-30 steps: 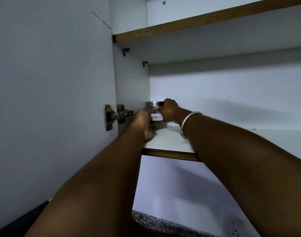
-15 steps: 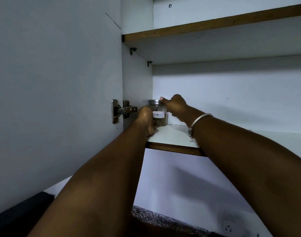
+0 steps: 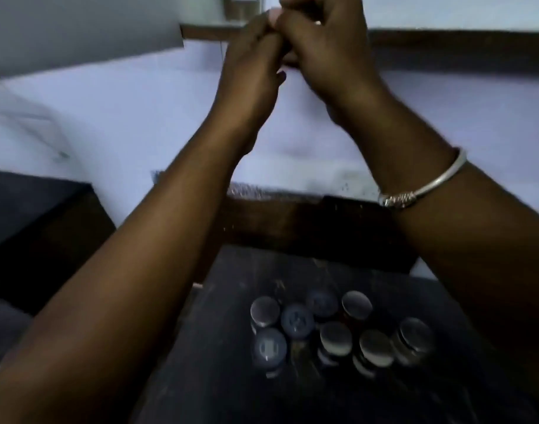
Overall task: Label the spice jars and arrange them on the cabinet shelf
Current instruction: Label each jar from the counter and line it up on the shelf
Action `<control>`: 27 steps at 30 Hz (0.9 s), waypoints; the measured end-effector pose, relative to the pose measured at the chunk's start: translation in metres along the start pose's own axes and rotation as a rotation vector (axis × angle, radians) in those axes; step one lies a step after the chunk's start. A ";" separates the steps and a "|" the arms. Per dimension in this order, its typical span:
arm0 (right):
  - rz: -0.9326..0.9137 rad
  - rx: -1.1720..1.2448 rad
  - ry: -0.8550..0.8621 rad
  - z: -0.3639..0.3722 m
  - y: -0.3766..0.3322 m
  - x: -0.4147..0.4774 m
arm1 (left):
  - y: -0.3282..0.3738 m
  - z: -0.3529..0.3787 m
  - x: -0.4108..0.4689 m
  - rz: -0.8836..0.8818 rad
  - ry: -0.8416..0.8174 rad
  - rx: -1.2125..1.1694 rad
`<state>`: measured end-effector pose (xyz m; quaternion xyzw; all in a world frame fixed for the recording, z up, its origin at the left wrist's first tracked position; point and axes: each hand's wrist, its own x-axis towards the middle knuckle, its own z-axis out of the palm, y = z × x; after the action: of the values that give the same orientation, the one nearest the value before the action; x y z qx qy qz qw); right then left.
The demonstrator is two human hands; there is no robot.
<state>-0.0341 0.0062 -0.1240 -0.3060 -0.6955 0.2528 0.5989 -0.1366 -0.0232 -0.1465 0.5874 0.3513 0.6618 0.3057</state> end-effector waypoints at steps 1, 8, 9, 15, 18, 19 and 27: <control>-0.005 -0.029 -0.013 -0.001 0.006 -0.023 | -0.008 -0.004 -0.021 -0.006 -0.035 0.040; 0.338 -0.251 -0.191 0.015 0.115 -0.232 | -0.139 -0.038 -0.207 -0.305 -0.198 0.365; 0.429 -0.286 -0.263 0.018 0.134 -0.259 | -0.159 -0.044 -0.233 -0.387 -0.221 0.391; 0.738 -0.494 -0.640 0.032 0.204 -0.376 | -0.243 -0.063 -0.339 -0.700 -0.302 0.520; 0.788 -0.538 -0.803 0.033 0.223 -0.407 | -0.263 -0.060 -0.361 -0.793 -0.302 0.638; 0.788 -0.535 -0.842 0.034 0.228 -0.414 | -0.266 -0.057 -0.365 -0.826 -0.285 0.631; 0.826 -0.357 -0.643 0.034 0.230 -0.419 | -0.273 -0.060 -0.380 -0.719 -0.121 0.571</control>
<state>0.0000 -0.1405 -0.5788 -0.5575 -0.6976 0.4256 0.1461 -0.1513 -0.1853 -0.5891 0.5266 0.6826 0.3550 0.3617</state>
